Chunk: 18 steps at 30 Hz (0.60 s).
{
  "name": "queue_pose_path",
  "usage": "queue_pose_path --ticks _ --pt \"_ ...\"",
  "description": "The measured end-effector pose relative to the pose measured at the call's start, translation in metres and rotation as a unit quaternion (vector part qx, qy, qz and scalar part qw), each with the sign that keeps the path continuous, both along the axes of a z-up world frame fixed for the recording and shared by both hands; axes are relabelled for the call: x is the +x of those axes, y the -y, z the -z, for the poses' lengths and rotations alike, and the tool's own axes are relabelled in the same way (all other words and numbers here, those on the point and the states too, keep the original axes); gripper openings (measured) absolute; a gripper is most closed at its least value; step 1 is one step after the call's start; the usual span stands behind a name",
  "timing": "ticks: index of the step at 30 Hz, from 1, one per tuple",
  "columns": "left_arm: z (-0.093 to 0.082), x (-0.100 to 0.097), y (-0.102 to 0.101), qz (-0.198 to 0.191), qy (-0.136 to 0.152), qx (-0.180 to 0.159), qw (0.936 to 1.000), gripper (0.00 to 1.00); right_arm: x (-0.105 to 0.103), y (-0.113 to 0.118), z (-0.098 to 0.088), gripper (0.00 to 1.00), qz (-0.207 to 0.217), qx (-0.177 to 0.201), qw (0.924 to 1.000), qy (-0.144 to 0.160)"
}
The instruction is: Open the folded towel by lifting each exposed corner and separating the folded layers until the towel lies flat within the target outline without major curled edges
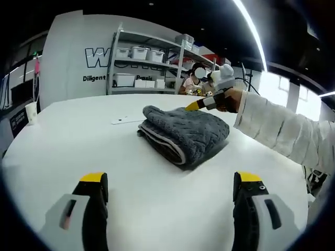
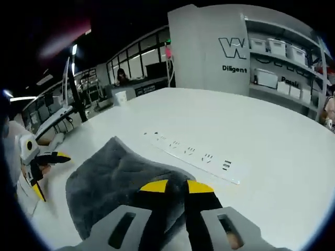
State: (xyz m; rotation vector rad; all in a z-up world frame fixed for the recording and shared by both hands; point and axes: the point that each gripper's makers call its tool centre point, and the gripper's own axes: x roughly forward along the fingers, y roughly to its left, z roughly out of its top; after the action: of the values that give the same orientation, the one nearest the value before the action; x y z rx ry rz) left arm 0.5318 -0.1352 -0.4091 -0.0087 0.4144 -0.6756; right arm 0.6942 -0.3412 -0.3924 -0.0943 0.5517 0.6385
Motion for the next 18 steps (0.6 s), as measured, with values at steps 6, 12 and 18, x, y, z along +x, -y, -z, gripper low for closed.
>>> queue_pose_path --ticks 6,12,18 --pt "0.001 0.000 0.000 0.000 -0.001 0.002 1.0000 0.98 -0.004 -0.001 -0.003 0.00 -0.011 -0.008 0.9999 0.009" --pt "0.001 0.000 -0.001 -0.001 0.000 0.004 1.0000 0.98 -0.008 -0.002 -0.012 0.00 -0.023 -0.025 0.9989 0.034" --pt "0.002 0.000 0.000 -0.001 -0.002 0.008 1.0000 0.98 -0.013 -0.002 -0.022 0.00 -0.033 -0.038 0.9970 0.059"
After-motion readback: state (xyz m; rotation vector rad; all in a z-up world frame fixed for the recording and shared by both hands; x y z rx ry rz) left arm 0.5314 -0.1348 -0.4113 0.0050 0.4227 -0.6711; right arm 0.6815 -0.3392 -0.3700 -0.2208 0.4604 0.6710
